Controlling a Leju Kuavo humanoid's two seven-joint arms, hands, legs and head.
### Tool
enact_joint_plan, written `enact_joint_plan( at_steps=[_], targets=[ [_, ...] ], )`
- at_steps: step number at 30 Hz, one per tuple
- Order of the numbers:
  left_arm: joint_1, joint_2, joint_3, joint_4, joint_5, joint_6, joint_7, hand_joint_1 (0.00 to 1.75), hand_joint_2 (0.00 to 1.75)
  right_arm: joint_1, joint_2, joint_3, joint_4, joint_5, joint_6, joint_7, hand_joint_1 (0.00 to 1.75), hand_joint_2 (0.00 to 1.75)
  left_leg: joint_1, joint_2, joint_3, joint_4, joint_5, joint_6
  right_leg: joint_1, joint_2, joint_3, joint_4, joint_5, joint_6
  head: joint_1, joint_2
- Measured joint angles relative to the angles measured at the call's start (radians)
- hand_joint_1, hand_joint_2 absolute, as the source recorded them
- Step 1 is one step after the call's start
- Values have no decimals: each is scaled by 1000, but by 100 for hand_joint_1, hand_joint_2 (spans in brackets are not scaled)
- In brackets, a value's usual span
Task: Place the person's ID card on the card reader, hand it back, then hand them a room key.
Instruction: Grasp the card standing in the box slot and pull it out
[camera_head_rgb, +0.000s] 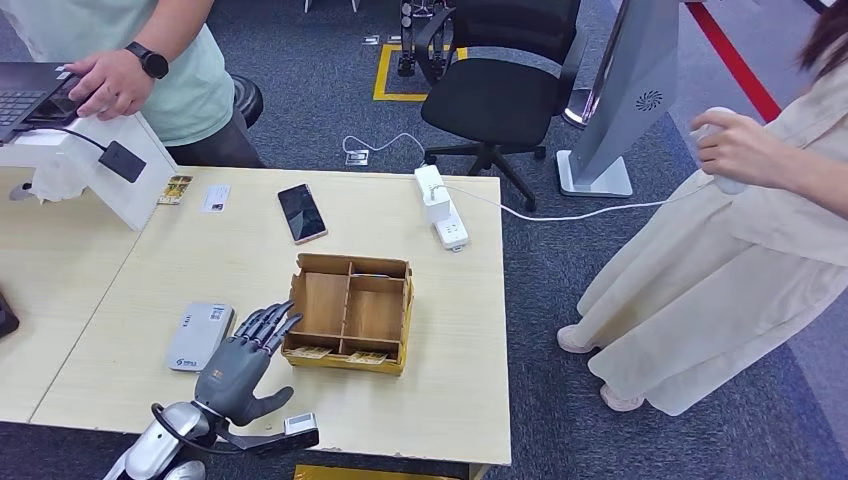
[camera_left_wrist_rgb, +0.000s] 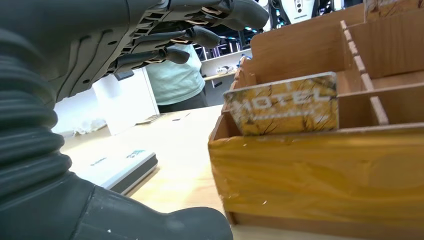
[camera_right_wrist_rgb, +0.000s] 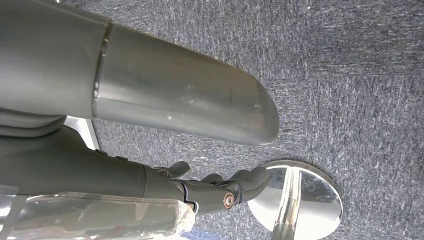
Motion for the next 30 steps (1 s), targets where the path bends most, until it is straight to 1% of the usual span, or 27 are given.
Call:
enact_joint_plan(
  at_steps=[5,16,17,20,21,24,27,29,30],
  targets=[
    [-37,-30,-22,1,-10,-3,3,0,175,-1,0,3,0,-4,-1,0,0,0,0,0,0,0,0,0,0,0,0,0,0,0,0,0],
    [-57,-54,-31,9,-8,-2,14,1,175,-1,0,4,0,-6,-4,0,0,0,0,0,0,0,0,0,0,0,0,0,0,0,0,0],
    [-57,-55,-31,11,-8,-1,15,24,175,-1,0,4,0,-6,-4,0,0,0,0,0,0,0,0,0,0,0,0,0,0,0,0,0],
    [-57,-58,-31,17,-9,0,15,135,175,-1,0,4,0,-7,-5,0,0,0,0,0,0,0,0,0,0,0,0,0,0,0,0,0],
    [-57,-58,-31,19,-10,0,15,148,175,-1,0,4,0,-8,-5,0,0,0,0,0,0,0,0,0,0,0,0,0,0,0,0,0],
    [-57,-59,-31,24,-13,-1,18,146,175,-1,0,4,0,-8,-6,0,0,0,0,0,0,0,0,0,0,0,0,0,0,0,0,0],
    [-57,-59,-33,34,-23,-1,33,151,175,-1,2,4,0,-20,-8,-3,0,0,0,0,0,0,0,0,0,0,0,0,0,0,0,0],
    [-47,-58,-33,38,-37,9,70,154,175,-2,22,-1,-2,-59,-19,-18,0,0,0,0,0,0,0,0,0,1,0,0,0,0,1,0],
    [-36,-57,-33,37,-45,20,98,156,175,-2,42,-6,-4,-82,-35,-29,0,0,1,1,0,0,0,0,0,2,0,0,0,0,1,0]
  ],
)
